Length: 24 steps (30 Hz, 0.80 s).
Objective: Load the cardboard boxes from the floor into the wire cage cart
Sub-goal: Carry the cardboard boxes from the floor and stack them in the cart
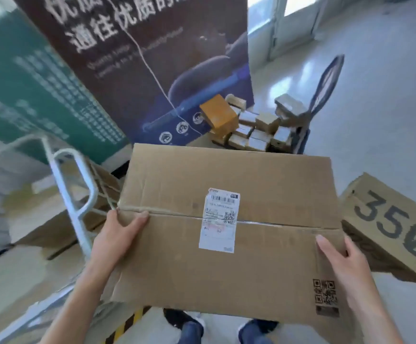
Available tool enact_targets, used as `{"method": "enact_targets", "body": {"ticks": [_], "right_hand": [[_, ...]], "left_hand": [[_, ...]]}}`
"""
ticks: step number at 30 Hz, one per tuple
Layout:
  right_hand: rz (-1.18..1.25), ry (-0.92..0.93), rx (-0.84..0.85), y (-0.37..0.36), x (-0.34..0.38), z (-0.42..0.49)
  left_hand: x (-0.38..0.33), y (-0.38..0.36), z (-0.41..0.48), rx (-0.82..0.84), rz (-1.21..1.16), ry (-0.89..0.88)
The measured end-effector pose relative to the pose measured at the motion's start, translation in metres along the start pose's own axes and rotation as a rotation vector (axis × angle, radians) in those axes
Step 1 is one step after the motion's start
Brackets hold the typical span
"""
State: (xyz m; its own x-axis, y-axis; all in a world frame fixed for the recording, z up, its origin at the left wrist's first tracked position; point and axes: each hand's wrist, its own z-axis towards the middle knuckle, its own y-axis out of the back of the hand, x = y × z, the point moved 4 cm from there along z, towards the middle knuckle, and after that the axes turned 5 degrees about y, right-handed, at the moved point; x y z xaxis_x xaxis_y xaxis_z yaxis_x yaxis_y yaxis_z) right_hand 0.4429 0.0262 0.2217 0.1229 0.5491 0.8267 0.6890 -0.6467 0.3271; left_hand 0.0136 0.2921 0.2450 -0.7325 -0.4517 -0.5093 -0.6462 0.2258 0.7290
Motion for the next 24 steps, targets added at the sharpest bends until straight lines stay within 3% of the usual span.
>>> {"method": "enact_targets", "body": {"ticks": [6, 10, 17, 24], "right_hand": [[-0.228, 0.175, 0.136, -0.158, 0.111, -0.066], [-0.283, 0.245, 0.352, -0.297, 0.156, -0.117], [-0.331, 0.447, 0.691, -0.495, 0.178, -0.208], [-0.364, 0.449, 0.959, -0.631, 0.169, -0.263]], "left_hand": [[0.111, 0.188, 0.009, -0.284, -0.198, 0.039], [0.216, 0.289, 0.008, -0.405, -0.302, 0.157], [0.368, 0.413, -0.016, -0.597, -0.399, 0.442], [0.445, 0.495, -0.002, -0.689, -0.428, 0.525]]}}
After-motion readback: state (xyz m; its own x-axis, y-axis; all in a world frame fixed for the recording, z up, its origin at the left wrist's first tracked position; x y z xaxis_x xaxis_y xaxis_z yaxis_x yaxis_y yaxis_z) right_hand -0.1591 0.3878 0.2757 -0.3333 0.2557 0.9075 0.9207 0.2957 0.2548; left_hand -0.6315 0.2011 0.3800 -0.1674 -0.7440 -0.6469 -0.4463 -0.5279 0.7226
